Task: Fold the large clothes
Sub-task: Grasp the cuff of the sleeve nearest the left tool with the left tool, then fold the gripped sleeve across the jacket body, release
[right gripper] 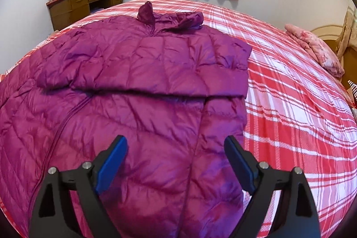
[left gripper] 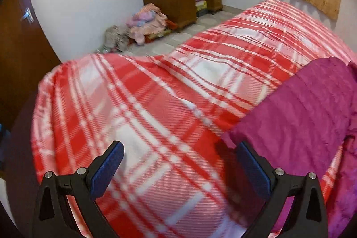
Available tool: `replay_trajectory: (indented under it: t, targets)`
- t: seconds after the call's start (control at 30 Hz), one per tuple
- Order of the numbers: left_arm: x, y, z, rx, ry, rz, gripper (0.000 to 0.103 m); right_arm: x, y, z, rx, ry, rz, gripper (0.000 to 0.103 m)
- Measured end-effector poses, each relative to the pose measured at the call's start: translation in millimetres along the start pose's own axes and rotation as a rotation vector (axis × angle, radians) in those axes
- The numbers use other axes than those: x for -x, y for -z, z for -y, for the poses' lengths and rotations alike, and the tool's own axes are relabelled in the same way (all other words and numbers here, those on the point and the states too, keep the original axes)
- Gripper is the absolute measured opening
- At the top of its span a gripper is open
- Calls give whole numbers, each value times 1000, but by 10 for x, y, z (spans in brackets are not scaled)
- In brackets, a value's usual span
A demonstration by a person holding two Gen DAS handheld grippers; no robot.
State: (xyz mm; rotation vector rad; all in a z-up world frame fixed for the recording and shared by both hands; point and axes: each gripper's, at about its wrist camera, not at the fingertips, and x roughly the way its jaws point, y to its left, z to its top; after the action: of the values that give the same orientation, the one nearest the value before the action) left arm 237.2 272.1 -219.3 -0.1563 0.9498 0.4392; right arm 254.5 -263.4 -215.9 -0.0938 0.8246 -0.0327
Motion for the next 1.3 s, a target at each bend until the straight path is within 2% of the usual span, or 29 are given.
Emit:
replay_trajectory:
  t: [0.13, 0.2, 0.3, 0.33, 0.43, 0.5, 0.63, 0.8, 0.83, 0.87, 0.9, 0.93, 1.0, 1.03, 1.17, 1.3]
  targets:
    - [53, 54, 249, -11, 28, 20, 102, 37, 30, 14, -12, 7, 11, 91]
    - [94, 54, 359, -39, 5, 38, 102, 45, 41, 19, -17, 11, 13, 91]
    - [281, 39, 400, -31, -70, 111, 102, 39, 56, 29, -16, 19, 12, 91]
    - [412, 34, 370, -5, -87, 157, 102, 34, 65, 32, -17, 19, 13, 91]
    - [666, 15, 295, 41, -98, 233, 102, 32, 96, 36, -22, 18, 20, 91]
    - [765, 5, 273, 52, -54, 259, 102, 3, 109, 33, -26, 16, 19, 91]
    - [510, 11, 451, -4, 16, 151, 102, -41, 127, 8, -23, 19, 9, 91]
    - [30, 117, 618, -20, 52, 12, 101, -46, 150, 27, -35, 14, 8, 93]
    - [16, 134, 639, -24, 36, 30, 93, -49, 153, 41, -41, 8, 6, 93]
    - [43, 138, 666, -33, 62, 54, 79, -53, 158, 54, -49, 2, 5, 93]
    - [57, 133, 691, -51, 104, 57, 36, -58, 161, 71, -58, -2, 3, 93]
    - [78, 118, 714, -67, 135, 58, 30, -61, 163, 90, -68, -7, 2, 93]
    - [171, 56, 733, -85, 109, 98, 19, -60, 164, 108, -77, -11, 3, 93]
    - [236, 2, 722, -89, 99, 123, 17, -51, 163, 115, -80, -13, 5, 93]
    - [609, -362, 646, -72, 37, 251, 16, 48, 141, 194, -84, 16, 33, 92]
    - [1087, -606, 919, -156, 22, 380, 15, 132, 105, 427, -117, 52, 59, 92]
